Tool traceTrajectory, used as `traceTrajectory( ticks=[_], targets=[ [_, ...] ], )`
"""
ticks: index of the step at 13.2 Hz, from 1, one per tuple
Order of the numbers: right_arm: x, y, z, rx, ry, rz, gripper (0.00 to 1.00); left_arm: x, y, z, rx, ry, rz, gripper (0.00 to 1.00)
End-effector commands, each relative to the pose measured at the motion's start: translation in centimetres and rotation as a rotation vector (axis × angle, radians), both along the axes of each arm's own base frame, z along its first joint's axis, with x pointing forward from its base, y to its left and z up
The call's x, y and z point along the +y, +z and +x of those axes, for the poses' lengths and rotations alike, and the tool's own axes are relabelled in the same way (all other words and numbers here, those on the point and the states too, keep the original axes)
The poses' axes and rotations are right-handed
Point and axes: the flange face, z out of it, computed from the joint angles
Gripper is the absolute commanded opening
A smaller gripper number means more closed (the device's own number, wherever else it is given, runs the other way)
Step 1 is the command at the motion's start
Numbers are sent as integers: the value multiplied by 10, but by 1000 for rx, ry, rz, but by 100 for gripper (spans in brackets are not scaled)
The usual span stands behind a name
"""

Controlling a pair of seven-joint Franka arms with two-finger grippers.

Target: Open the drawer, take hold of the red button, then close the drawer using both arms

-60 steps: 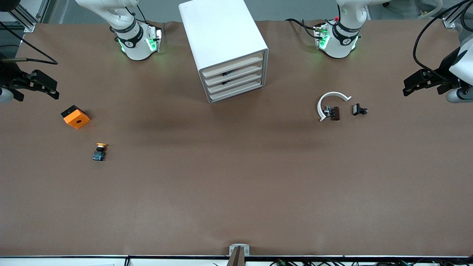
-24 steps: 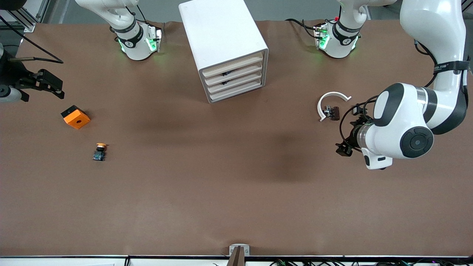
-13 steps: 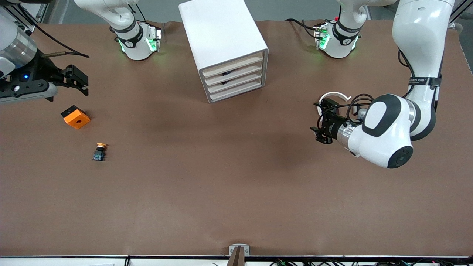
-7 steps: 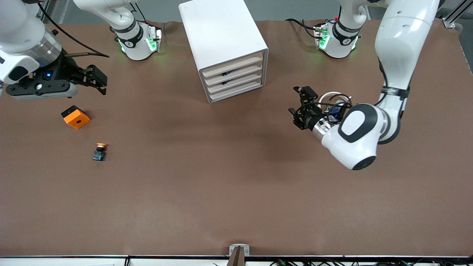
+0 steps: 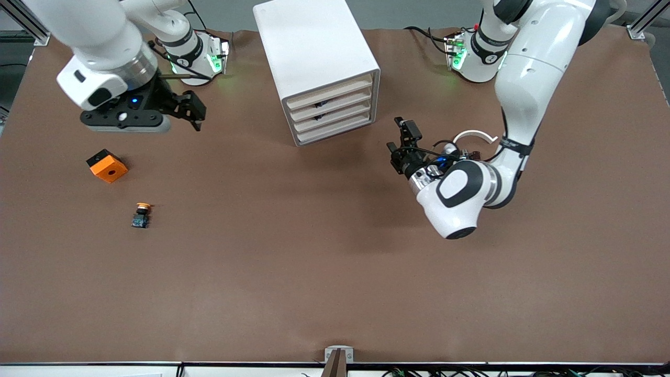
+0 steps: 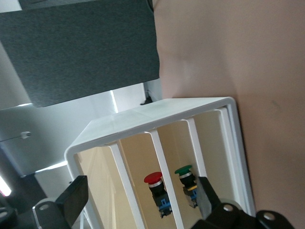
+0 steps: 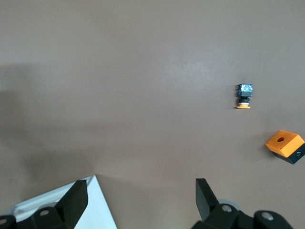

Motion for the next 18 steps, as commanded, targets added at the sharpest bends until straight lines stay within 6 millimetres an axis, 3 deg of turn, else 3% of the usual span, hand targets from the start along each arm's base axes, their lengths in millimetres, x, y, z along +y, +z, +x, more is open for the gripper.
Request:
traceTrajectory(
  ticks=[1, 4, 6, 8, 10, 14, 18],
  targets=[
    [19, 6, 6, -6, -73, 24, 100, -14, -14, -6, 51, -6, -19, 100],
    [58, -18, -1, 21, -74, -8, 100, -51, -26, -32, 68, -63, -15, 100],
    [67, -19, -5, 30, -72, 4, 100, -69, -28, -45, 65, -89, 4, 100],
    [90, -20, -19, 53, -42, 36, 100, -86, -37, -60, 77, -114, 41, 100],
    [106, -22, -28, 67, -89, 54, 100, -96, -49, -65, 67, -97, 82, 100],
    [168, -32, -58, 39, -68, 84, 100, -112, -62, -78, 88, -84, 136, 100],
    [215, -63, -70, 31, -136, 93, 100, -128, -58, -86, 133, -50, 88, 100]
  ],
)
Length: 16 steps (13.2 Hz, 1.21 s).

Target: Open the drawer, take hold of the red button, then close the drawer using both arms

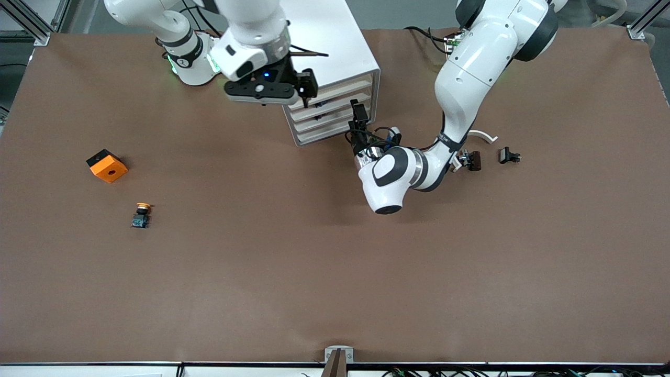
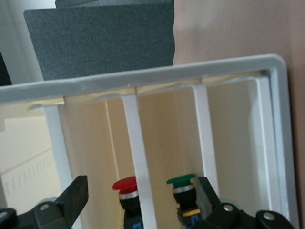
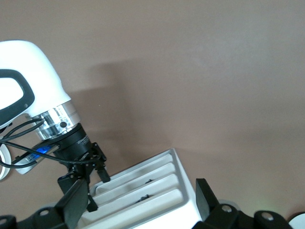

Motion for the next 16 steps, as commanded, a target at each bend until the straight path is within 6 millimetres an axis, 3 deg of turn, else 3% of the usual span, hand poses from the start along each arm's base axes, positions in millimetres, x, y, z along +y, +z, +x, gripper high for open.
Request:
traceTrajectory(
  ticks=[1, 4, 5, 6, 8, 11, 13, 16],
  targets=[
    [16, -10, 8, -21, -40, 36, 100, -17, -2, -8, 10, -6, 2, 100],
    [18, -27, 17, -6, -48, 20, 100, -26, -8, -16, -4, -10, 12, 100],
    [16, -30, 20, -3, -53, 17, 100, -32, -10, -23, -6, -20, 14, 84],
    [13, -31, 24, -2, -60, 15, 100, -33, -11, -23, -8, -19, 19, 81],
    [0, -34, 35, 3, -85, 10, 100, -35, -16, -24, -9, -7, 43, 64],
    [-24, -41, 53, 29, -165, 0, 100, -36, -15, -25, -12, -7, 57, 28],
    [-28, -47, 56, 45, -308, -13, 100, -37, -15, -25, -8, -1, 80, 4],
    [-34, -54, 63, 69, -516, -20, 100, -36, -12, -22, -10, 4, 85, 0]
  ],
)
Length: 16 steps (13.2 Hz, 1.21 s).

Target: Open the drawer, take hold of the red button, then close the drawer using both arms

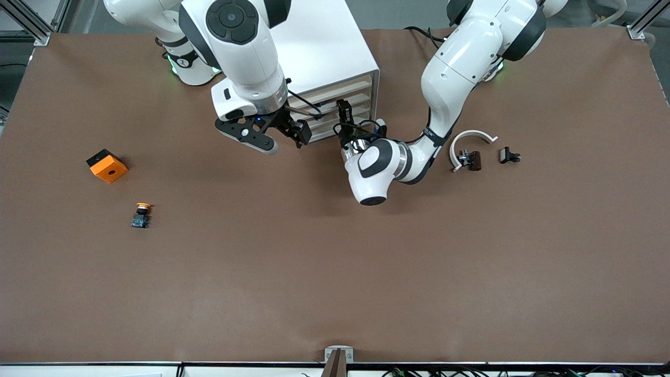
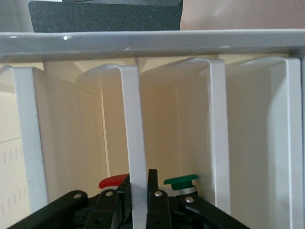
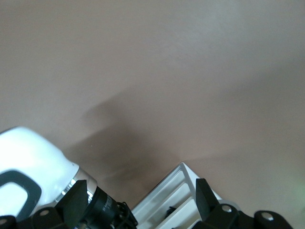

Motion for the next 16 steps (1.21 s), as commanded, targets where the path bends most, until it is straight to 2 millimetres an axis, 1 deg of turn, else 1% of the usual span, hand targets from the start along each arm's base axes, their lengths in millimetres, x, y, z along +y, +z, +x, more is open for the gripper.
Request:
traceTrajectory(
  ticks=[1, 2, 3, 6, 7, 8, 10, 11, 13, 14, 16],
  targets=[
    [0, -4, 2, 33, -158, 9, 100, -1, -4, 7, -26, 22, -5, 0],
    [2, -4, 1, 43, -193, 19, 100, 0, -4, 9, -27, 28, -6, 0],
    [2, -5, 2, 52, -251, 28, 100, 8, -2, 20, -39, 47, -2, 0],
    [-5, -5, 12, 50, -273, 37, 100, 29, -2, 50, -73, 100, 6, 0],
    [-7, -5, 14, 48, -277, 37, 100, 41, -1, 63, -76, 134, 4, 0],
    [-6, -10, 15, 50, -276, 26, 100, 52, 1, 73, -78, 156, 3, 0],
    [-5, -11, 15, 53, -280, 27, 100, 59, 3, 83, -90, 178, -2, 0],
    [-2, -12, 13, 56, -278, 29, 100, 61, 3, 86, -95, 184, -7, 0],
    [14, -16, 1, 63, -256, 21, 100, 73, 3, 100, -115, 223, -8, 0],
    [21, -19, -5, 66, -242, 16, 100, 75, 4, 104, -126, 233, -8, 0],
    [39, -34, -17, 84, -258, -5, 100, 83, 4, 115, -144, 262, -7, 0]
  ],
)
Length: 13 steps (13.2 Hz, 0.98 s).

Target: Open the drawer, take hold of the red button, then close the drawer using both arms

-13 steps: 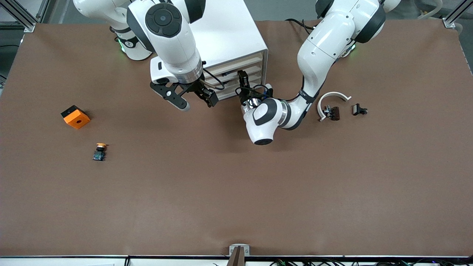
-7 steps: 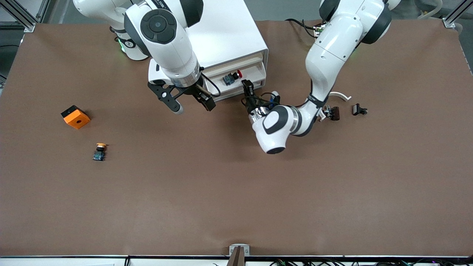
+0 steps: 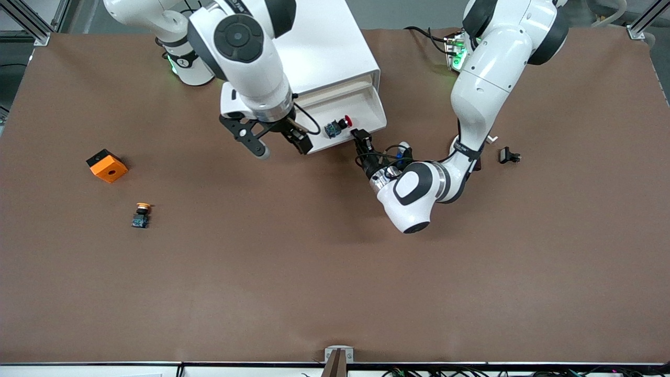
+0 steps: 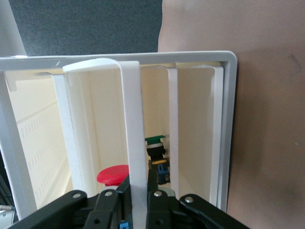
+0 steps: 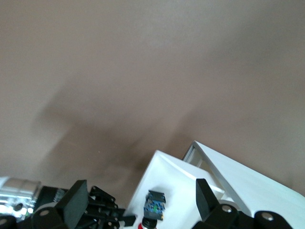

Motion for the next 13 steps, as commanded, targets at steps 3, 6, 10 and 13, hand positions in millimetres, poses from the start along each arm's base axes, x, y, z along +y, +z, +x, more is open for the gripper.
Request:
traceTrajectory(
  ticks=[3, 6, 10, 13],
  targets=[
    [53, -36, -34, 46, -35, -37, 100, 18, -7, 30, -86, 93, -3, 0],
    [78, -54, -53, 51, -67, -53, 100, 23, -4, 34, -95, 101, -15, 83],
    [94, -84, -68, 47, -72, -57, 100, 41, 11, 57, -124, 138, -28, 100],
    [92, -106, -71, 44, -74, -58, 100, 65, 37, 92, -196, 191, -58, 100]
  ],
)
